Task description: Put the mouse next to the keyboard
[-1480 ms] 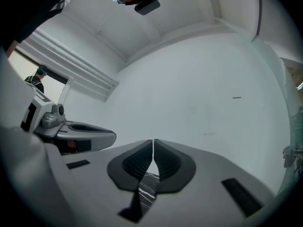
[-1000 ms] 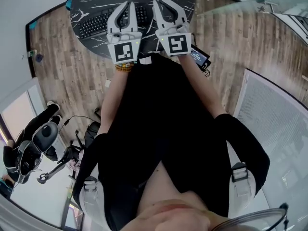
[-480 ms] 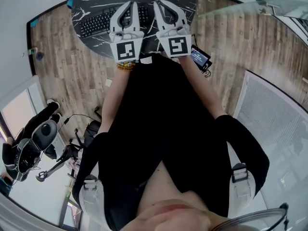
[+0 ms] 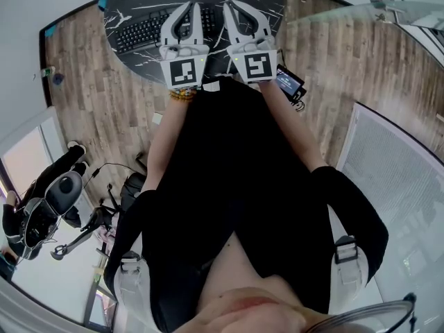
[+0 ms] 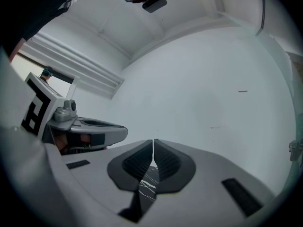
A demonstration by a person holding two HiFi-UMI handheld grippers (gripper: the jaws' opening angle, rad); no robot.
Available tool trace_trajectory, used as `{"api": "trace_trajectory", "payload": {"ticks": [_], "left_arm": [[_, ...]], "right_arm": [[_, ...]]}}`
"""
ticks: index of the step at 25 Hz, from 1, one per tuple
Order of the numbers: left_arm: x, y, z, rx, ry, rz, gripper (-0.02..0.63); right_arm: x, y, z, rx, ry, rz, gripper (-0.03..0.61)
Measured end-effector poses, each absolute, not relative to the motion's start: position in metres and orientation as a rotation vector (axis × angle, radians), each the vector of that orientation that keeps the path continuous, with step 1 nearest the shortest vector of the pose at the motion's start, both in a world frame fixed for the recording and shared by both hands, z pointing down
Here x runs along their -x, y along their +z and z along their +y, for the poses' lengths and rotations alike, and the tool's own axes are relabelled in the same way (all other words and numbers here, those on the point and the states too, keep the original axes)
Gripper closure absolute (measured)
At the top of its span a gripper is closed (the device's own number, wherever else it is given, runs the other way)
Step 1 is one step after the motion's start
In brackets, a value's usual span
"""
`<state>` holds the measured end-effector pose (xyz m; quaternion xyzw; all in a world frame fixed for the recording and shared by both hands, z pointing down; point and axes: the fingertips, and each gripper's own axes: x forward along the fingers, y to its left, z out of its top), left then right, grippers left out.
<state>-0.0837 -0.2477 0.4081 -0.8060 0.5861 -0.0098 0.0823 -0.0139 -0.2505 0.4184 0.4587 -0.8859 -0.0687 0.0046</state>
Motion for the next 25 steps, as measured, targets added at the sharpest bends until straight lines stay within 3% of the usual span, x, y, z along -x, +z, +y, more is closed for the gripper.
{"api": "trace_trajectory", "payload": {"ticks": [25], "left_arm": [[0.086,0.418,-0.250,2.415,-0.055,1.750,0.600]], "right_arm": [[0.011,0.426,-0.253,-1.448,-0.189,-2.754,0.545]]}}
